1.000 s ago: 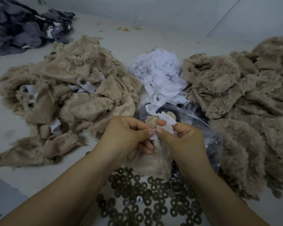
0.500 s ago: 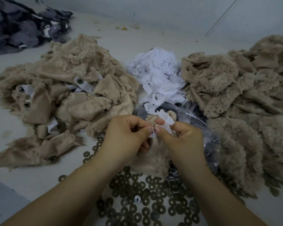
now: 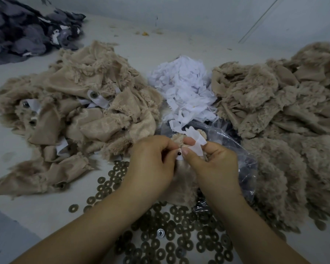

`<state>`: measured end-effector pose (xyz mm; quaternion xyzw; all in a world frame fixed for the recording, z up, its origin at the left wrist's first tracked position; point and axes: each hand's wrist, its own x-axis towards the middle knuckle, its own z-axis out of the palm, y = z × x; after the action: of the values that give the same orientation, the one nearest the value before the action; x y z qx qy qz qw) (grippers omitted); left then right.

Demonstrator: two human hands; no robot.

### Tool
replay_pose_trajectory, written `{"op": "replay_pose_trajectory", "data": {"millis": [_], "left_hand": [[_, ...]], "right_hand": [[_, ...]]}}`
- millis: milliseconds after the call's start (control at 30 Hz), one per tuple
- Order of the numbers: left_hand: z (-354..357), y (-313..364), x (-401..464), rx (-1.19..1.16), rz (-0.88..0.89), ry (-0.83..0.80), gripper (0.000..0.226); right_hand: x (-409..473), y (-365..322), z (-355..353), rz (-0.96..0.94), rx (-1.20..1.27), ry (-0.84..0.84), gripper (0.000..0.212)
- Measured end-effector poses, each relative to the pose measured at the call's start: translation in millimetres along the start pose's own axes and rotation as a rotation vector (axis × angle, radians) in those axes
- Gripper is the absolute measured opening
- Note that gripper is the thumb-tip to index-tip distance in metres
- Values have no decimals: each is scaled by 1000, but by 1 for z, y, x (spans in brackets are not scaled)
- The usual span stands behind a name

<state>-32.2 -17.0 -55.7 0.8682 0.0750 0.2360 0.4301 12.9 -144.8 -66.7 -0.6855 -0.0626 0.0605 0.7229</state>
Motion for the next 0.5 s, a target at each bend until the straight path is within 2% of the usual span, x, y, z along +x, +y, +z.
{"op": "replay_pose_trajectory", "data": {"millis": [67,167,267,333,433,500], "left_hand": [[-1,1,0,107,123,21,17],[-3,0,3,154,117,-3,16],[-9,5,10,53,39,-44,19],[-17,10,20,-32,121,-77,21],[-24,12,43,85,172,-297,53],[-27,16,55,56,104,-475,43]], "right_hand": [[0,0,0,-18,-5,-12,23],[1,1,-1,-31,-29,-40,24],[1,1,-1,-50,-72,-70,18],[0,0,-1,-76,-107,-106,10],[1,4,-1,-69,-120,-143,10],[1,4,-1,-74,-127,-159,11]]}}
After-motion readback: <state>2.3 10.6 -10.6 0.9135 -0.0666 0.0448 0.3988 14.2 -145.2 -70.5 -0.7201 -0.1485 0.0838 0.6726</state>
